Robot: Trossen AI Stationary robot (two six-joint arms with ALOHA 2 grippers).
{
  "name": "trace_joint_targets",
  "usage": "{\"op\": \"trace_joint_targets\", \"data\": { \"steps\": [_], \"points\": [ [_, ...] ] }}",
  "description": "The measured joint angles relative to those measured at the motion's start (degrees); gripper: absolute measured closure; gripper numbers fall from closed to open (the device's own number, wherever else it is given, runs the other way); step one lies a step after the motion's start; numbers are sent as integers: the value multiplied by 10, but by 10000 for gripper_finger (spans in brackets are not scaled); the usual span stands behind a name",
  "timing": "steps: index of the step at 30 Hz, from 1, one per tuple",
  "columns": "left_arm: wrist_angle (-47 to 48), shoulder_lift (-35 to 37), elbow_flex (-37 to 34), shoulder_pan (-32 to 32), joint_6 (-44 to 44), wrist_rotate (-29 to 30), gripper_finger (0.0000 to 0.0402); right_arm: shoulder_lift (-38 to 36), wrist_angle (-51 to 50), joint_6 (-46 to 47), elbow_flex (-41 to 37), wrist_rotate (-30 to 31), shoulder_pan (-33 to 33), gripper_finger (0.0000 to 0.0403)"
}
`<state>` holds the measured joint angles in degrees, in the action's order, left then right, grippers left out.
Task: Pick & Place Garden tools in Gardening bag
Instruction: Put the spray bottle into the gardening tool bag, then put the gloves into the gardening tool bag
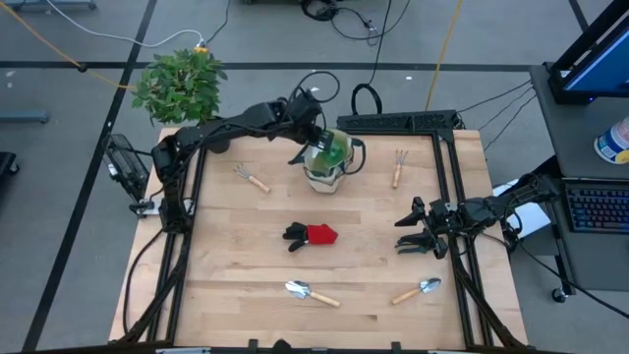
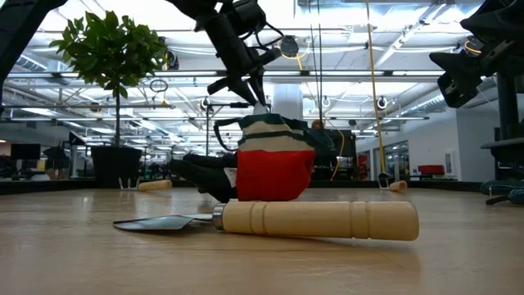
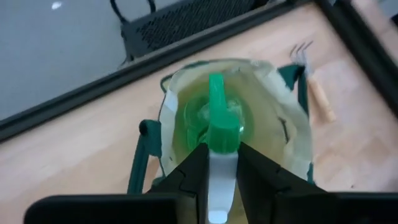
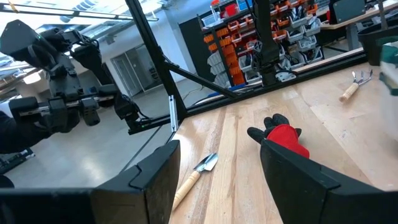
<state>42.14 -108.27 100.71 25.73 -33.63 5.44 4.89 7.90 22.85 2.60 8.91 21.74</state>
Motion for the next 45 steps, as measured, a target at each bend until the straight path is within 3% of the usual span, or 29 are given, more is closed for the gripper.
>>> {"op": "trace_joint_targets", "data": {
  "steps": [21, 26, 34, 39, 45],
  "points": [
    [-93, -3, 0, 13, 51, 21, 320, 0, 0, 0, 0, 0, 0, 188],
    [-69, 20, 0, 6, 76, -29, 320, 0, 0, 3, 0, 0, 0, 188],
    [65, 57, 0, -104, 155, -119, 321, 0, 0, 0, 0, 0, 0, 188],
    [149, 60, 0, -195, 146, -134, 321, 0, 0, 0, 0, 0, 0, 188],
    [123, 60, 0, -273, 89, -125, 320, 0, 0, 0, 0, 0, 0, 188]
  ]
}}
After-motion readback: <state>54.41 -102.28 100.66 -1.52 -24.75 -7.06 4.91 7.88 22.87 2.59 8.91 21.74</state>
